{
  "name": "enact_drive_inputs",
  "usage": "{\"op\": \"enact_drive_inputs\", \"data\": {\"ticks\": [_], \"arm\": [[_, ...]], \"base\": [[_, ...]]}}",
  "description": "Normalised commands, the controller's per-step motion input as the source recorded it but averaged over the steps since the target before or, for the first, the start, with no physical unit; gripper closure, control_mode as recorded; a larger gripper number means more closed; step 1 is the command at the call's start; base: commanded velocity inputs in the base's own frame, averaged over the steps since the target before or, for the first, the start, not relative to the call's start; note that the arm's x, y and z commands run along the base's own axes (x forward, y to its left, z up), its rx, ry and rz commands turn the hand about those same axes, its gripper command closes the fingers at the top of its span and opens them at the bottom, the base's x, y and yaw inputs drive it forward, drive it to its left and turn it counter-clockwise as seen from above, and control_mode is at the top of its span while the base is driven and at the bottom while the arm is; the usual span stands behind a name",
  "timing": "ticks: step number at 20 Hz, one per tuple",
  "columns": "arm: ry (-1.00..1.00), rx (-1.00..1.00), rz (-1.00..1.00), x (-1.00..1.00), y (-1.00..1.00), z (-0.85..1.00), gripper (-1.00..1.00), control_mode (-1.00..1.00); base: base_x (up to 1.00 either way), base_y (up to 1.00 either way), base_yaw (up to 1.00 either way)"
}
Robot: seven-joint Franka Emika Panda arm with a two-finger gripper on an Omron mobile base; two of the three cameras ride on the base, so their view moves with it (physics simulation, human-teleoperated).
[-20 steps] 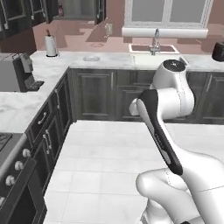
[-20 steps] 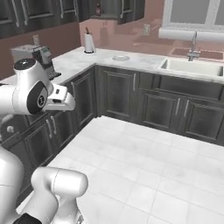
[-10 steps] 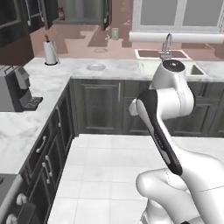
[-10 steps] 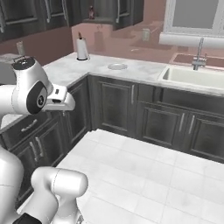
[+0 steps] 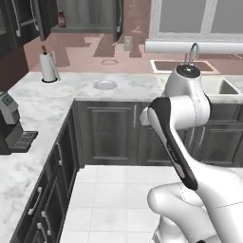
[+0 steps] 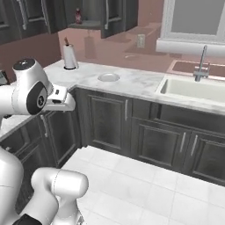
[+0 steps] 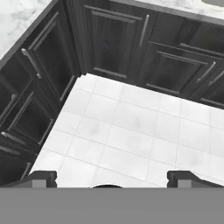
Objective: Move the hot dog bun to the plate on the dining table and place the condiment next to that plate. Then navigate to the fridge and take the sausage and place it on the plate as well.
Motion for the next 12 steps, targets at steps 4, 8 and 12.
{"op": "enact_drive_inputs", "data": {"ticks": [4, 8, 12], "arm": [[0.0, 0.0, 0.0, 0.0, 0.0, 0.0, -1.0, 1.0], [0.0, 0.0, 0.0, 0.0, 0.0, 0.0, -1.0, 1.0], [0.0, 0.0, 0.0, 0.0, 0.0, 0.0, -1.0, 1.0]], "base": [[0.99, 0.08, 0.0], [0.94, 0.34, 0.0], [0.7, 0.42, -0.08]]}}
